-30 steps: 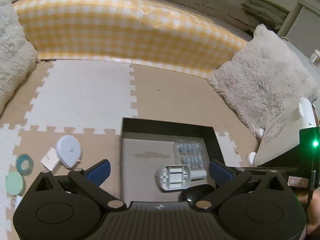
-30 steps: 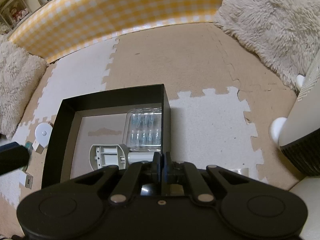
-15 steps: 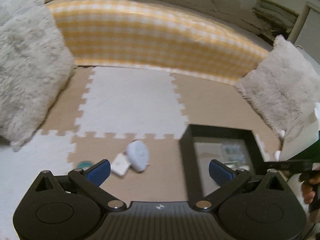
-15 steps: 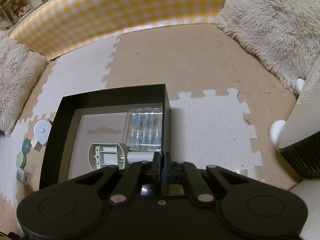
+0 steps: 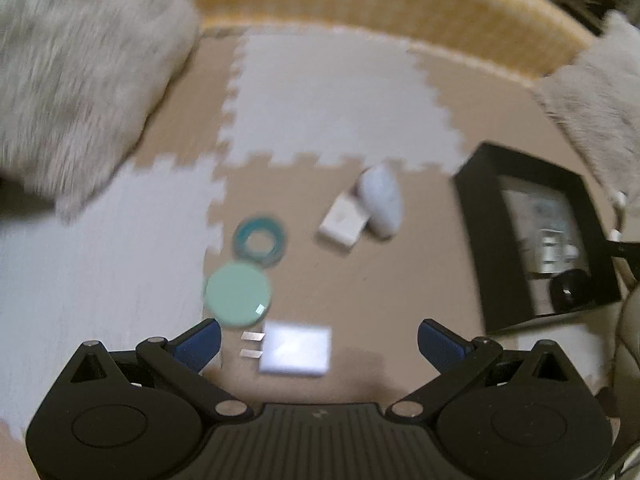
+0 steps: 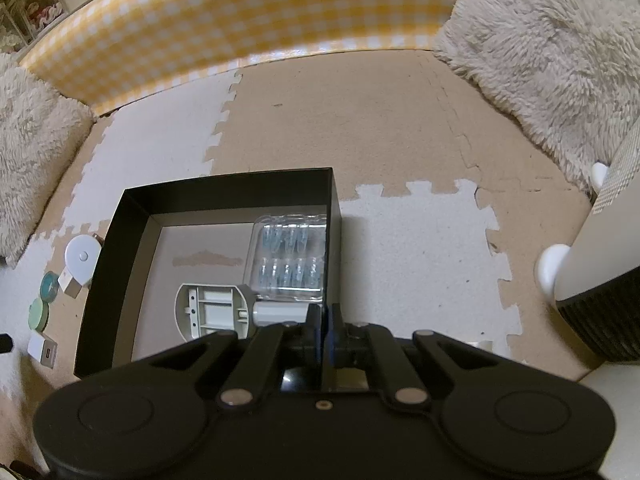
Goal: Organize rigid objects
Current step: 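Move left gripper to the white USB charger and grasp it, then carry the charger into the tray and open the left gripper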
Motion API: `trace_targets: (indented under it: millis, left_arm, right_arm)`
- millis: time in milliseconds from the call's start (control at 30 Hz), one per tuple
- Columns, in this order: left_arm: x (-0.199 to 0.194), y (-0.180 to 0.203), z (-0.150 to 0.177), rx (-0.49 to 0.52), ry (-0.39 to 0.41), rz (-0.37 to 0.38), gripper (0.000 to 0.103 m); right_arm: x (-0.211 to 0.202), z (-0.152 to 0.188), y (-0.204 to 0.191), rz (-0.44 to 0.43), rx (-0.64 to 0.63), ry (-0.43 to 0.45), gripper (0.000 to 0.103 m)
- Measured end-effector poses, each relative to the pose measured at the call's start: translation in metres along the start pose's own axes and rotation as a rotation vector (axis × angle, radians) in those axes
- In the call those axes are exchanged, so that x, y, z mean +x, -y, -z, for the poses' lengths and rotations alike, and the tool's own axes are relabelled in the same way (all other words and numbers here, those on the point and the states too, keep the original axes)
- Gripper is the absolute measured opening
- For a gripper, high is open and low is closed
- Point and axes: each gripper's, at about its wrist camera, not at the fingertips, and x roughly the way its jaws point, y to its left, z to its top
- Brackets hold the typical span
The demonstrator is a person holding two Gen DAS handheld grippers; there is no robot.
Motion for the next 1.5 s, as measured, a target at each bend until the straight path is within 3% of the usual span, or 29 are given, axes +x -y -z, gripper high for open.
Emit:
trace_targets:
  millis: [133,267,567,667,867,1133,1500]
  left_arm:
    - [0.016,-0.016,0.002,-0.07,-0.054,-0.018,0.096]
    - [0.024,-0.017,0.001,-0.051,-0.079,-0.025,0.085]
    - [0.043,-0.016,0.005,-0.042,-0.128,-0.031,0.075]
    - [0.045,-0.016,0.004,-0.041,-0.125,-0.031,0.065]
    - [0.046,-0.014,0.003,-0.026,-0.12,-0.032,0.064]
    - [0.04,0.004,0.007,-0.031,-0.111,0.05,0.064]
    - [0.002,0.037,0.007,-0.119,0.025,0.234,0.064]
  right_arm:
    - [0.0,0.0,0.0,0.001,-0.003,0.0,0.004]
    - [0.0,0.0,0.0,0.001,-0.003,0.0,0.004]
    - [0.0,0.0,-0.001,0.006,-0.009,-0.001,0.004]
    - [0.0,0.0,-0.002,0.01,-0.016,-0.001,0.004]
    - [0.0,0.0,-0.002,0.01,-0.016,-0.001,0.004]
    - [0.0,0.0,-0.002,0.01,-0.016,0.0,0.004]
    - [0.0,0.0,-0.004,0.02,-0.026,-0.003,0.004]
